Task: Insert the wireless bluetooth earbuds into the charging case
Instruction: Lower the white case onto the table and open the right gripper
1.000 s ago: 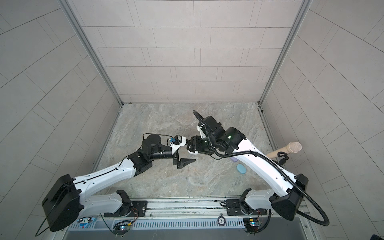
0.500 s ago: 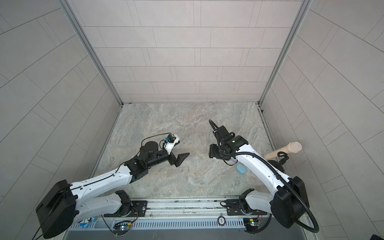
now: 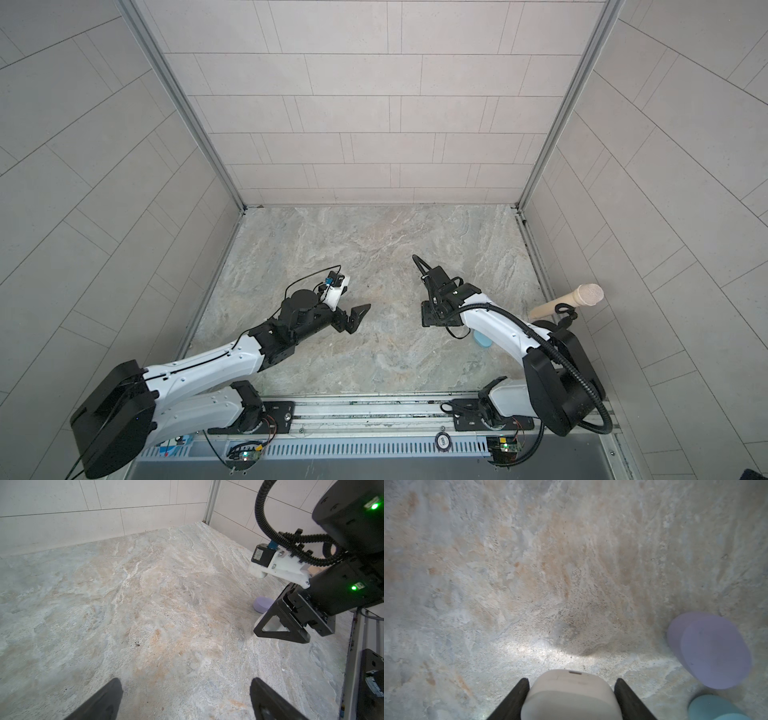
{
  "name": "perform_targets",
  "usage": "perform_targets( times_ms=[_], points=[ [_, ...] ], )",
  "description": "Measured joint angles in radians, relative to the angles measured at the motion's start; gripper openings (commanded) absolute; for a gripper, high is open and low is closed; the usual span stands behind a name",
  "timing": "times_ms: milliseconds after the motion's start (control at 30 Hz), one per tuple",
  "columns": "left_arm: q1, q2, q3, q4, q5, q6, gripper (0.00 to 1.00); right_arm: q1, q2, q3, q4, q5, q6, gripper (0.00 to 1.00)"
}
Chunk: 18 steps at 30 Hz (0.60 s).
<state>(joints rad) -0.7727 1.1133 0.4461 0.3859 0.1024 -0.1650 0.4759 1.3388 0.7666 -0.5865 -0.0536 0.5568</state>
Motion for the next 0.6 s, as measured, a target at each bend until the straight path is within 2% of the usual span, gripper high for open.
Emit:
perform_targets(
  times_ms=[267,367,467,600],
  points=[
    [0.000,-0.032,-0.003,0.000,-0.029,-0.004,1.00,0.000,0.054,-0.055,0.074,0.021,-0.010,0.63],
    [0.000,-0.043,-0.006,-0.002,-0.042,-0.006,1.00,0.001,0.069,-0.072,0.095,0.021,-0.011,0.69],
    [0.002,-0.058,-0.011,-0.009,-0.062,-0.011,1.00,0.001,0.077,-0.084,0.109,0.021,-0.014,0.79],
    [0.009,-0.092,-0.014,-0.041,-0.107,-0.011,1.00,0.001,0.074,-0.083,0.105,0.021,-0.024,0.86]
  ],
)
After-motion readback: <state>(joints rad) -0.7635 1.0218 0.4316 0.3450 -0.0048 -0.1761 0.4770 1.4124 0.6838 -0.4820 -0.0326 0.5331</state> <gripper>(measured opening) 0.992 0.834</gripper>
